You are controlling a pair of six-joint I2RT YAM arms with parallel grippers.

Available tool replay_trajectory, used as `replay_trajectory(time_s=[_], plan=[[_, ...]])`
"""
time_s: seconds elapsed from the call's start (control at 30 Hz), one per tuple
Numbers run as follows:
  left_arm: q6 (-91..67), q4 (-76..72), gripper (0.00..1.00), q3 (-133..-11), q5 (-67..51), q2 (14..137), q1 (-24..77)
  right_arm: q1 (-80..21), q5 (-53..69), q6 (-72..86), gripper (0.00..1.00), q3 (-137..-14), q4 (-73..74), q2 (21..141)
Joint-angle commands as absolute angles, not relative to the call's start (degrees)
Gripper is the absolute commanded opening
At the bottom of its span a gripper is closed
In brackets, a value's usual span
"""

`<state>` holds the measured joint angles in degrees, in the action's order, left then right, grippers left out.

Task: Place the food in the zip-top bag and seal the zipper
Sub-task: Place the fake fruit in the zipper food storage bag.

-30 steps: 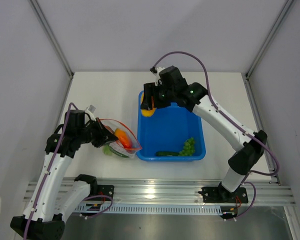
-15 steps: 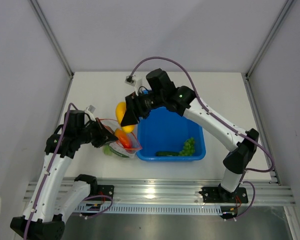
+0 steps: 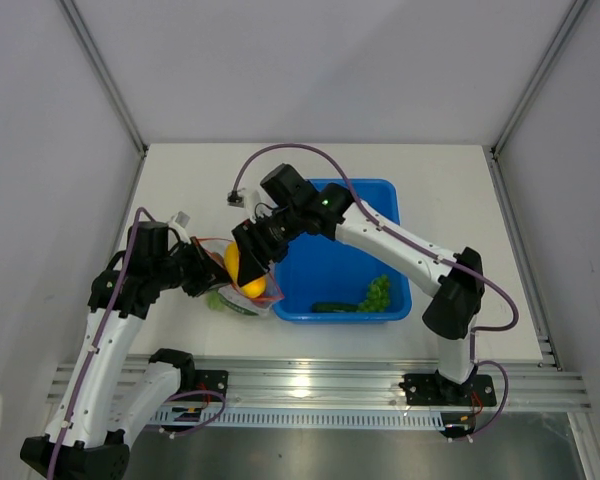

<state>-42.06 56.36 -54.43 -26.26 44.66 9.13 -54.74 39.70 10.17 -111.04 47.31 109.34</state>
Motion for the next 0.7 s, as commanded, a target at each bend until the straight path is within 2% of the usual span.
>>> replay_trajectory(time_s=[0.0, 0.03, 0.1, 0.2, 0.23, 0.57, 0.67], plan=[[-42.9, 56.2, 0.01, -56.6, -27.2, 43.9, 9.1, -55.4, 36.4, 8.4, 0.59, -114.2, 49.3, 109.5], [-42.9, 56.2, 0.01, -56.5, -27.2, 43.9, 9.1, -55.5, 34.9, 8.4, 0.67, -114.3, 49.6, 109.6], [-42.8, 56.3, 0.01, -56.4, -27.2, 43.9, 9.1, -55.5, 31.9, 8.7, 0.77, -114.7, 50.4, 110.1], [-42.7, 56.3, 0.01, -56.5, -27.2, 43.9, 9.1, -55.5, 28.8, 8.3, 0.83, -115.0, 51.3, 110.2], [-42.7, 56.4, 0.01, -56.5, -27.2, 43.9, 9.1, -55.5, 27.7, 8.4, 0.9, -115.0, 51.3, 110.0], [-42.1, 56.8, 0.01, -57.4, -27.2, 44.6, 9.1, -55.4, 22.3, 9.5, 0.94, -119.3, 54.2, 109.2], [-42.1, 56.7, 0.01, -57.5, -27.4, 44.8, 9.1, -54.3, 16.8, 12.4, 0.93, -120.9, 55.2, 107.8]])
